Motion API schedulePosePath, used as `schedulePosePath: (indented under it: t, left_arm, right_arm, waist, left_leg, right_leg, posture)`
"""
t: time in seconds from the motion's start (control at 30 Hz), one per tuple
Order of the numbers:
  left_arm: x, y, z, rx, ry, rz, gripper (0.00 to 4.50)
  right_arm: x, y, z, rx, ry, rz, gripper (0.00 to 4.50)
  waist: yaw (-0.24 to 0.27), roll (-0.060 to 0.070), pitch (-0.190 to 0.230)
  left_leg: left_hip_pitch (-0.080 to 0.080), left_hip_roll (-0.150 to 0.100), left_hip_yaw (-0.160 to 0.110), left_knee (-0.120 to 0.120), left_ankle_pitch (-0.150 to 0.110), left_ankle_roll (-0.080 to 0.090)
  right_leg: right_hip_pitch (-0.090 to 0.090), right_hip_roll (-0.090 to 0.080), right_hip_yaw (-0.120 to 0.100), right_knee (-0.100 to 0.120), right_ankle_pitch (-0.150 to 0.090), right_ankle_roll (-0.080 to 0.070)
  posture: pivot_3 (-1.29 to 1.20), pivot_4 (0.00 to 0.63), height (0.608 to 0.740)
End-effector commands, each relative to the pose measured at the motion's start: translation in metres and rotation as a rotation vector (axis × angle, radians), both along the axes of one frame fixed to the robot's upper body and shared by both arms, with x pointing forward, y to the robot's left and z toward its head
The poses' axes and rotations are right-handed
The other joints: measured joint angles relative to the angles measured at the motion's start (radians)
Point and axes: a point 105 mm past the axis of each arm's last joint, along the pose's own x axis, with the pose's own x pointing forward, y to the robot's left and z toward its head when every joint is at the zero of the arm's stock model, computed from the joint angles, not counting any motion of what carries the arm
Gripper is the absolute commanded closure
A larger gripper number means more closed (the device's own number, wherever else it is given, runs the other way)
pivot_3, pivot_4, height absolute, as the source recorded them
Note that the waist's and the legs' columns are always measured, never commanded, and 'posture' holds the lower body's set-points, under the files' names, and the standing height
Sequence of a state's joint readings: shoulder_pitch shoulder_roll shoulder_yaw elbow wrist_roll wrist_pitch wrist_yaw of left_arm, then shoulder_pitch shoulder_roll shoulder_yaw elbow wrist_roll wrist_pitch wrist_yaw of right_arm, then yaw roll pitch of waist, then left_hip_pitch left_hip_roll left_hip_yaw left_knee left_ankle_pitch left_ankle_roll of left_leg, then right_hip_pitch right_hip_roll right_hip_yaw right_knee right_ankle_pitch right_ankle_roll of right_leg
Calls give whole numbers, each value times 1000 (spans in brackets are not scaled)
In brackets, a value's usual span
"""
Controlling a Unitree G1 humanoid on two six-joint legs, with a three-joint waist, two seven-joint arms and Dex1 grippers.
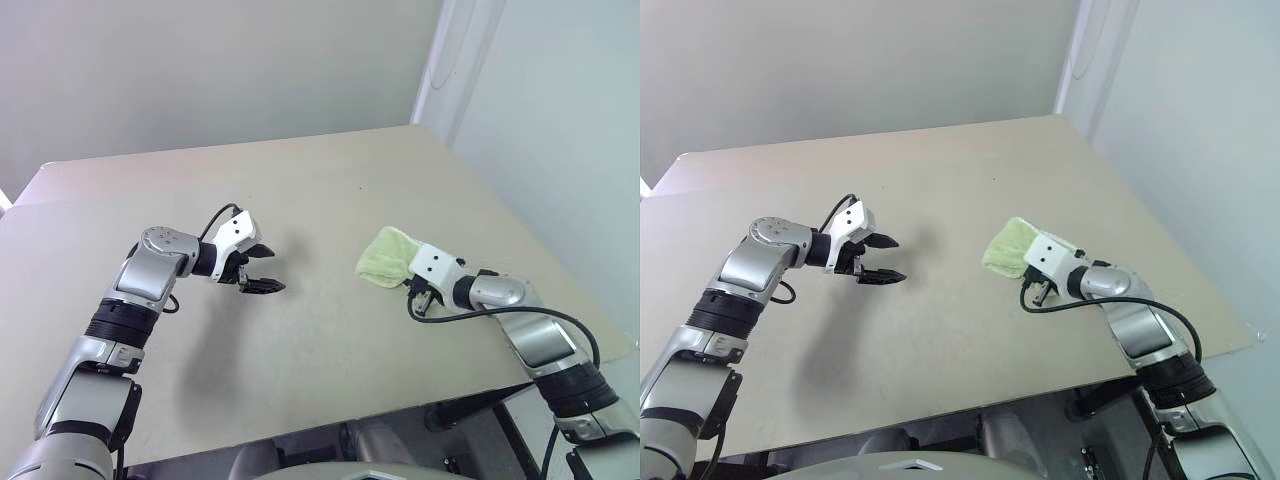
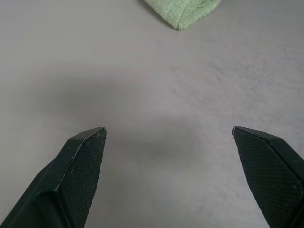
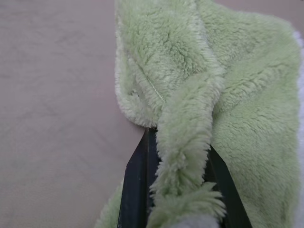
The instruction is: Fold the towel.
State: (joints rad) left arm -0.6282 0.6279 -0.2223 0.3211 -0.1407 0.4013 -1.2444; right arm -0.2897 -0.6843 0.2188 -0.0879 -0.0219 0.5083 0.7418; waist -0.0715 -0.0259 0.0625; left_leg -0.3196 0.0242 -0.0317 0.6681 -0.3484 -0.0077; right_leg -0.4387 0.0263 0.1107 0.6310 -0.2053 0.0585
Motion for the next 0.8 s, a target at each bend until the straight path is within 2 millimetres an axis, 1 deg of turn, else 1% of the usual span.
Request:
schedulePosePath:
  t: [0.03,0.07,0.1,0.2,0.23,0.3,0.33,0.4,0.43,0.47,0.53,0.63,0.7,0.77,0.8]
  left_arm:
    - [3,0,8,12,-42,-16,0]
    - [3,0,7,13,-43,-16,0]
    - [3,0,7,14,-43,-16,0]
    - [4,1,6,15,-44,-14,0]
    - [5,1,6,15,-44,-12,0]
    - [6,1,6,13,-44,-10,0]
    - [6,2,6,12,-45,-8,0]
    - [7,2,6,11,-46,-4,0]
    - [8,3,6,9,-45,-2,0]
    - [8,3,6,8,-45,0,0]
    - [9,2,6,9,-46,1,0]
    - [9,0,5,6,-47,-1,0]
    - [8,-1,6,-1,-46,-5,0]
    - [8,-1,7,-2,-47,-5,0]
    - [9,0,9,-9,-52,0,0]
  right_arm:
    - [1,3,25,54,-63,21,3163]
    - [-2,2,26,55,-57,38,2877]
    - [-5,2,28,58,-48,52,2428]
    - [-10,-3,35,77,-43,57,1380]
    - [-9,-5,40,95,-52,45,990]
    - [-9,-5,58,211,-45,22,258]
    - [-13,-2,68,272,-47,37,44]
    - [-17,2,92,412,-63,51,44]
    - [-15,3,103,482,-80,34,44]
    - [-12,2,110,535,-90,13,44]
    - [-3,1,116,620,-96,-44,44]
    - [12,1,111,686,-107,-130,44]
    - [20,4,100,706,-107,-182,44]
    - [24,7,91,718,-113,-200,44]
    - [26,8,81,732,-106,-209,44]
  waist:
    - [0,0,0]
    - [1,0,0]
    - [2,0,0]
    - [2,0,0]
    - [1,0,0]
    - [0,0,0]
    - [1,0,0]
    - [1,0,0]
    - [0,0,0]
    - [-2,0,0]
    - [0,0,0]
    - [1,0,0]
    - [1,0,0]
    - [1,0,0]
    - [1,0,0]
  left_leg:
    - [0,0,0,0,0,0]
    - [0,0,0,0,0,0]
    - [0,0,0,0,0,0]
    - [0,0,0,0,0,0]
    - [0,0,0,0,0,0]
    - [0,0,0,0,0,0]
    - [0,0,0,0,0,0]
    - [0,0,0,0,0,0]
    - [0,0,-1,0,0,0]
    - [0,0,-1,0,0,0]
    - [0,0,-1,0,0,0]
    - [1,0,-1,0,0,0]
    - [1,0,-1,0,0,0]
    - [0,0,-1,0,0,0]
    - [0,0,-1,0,0,0]
  right_leg:
    - [0,0,0,0,0,0]
    - [0,0,0,0,0,0]
    - [0,0,0,-1,0,0]
    - [0,0,0,-1,0,0]
    - [0,0,0,-1,0,0]
    - [0,0,0,0,0,0]
    - [0,0,0,0,0,0]
    - [0,0,0,0,0,0]
    - [0,0,-1,0,0,0]
    - [0,0,-1,0,0,0]
    - [1,0,0,0,0,0]
    - [1,0,-1,0,0,-1]
    - [1,0,-1,0,0,-1]
    - [1,0,-1,0,1,-1]
    - [1,0,-1,0,1,0]
  posture:
    - [0,0,712]
    - [0,0,712]
    - [0,0,712]
    - [0,0,712]
    - [0,0,712]
    - [0,0,712]
    - [0,0,712]
    - [0,0,712]
    - [0,0,712]
    - [0,0,712]
    - [0,0,712]
    - [0,0,712]
    - [0,0,712]
    - [0,0,712]
    - [0,0,712]
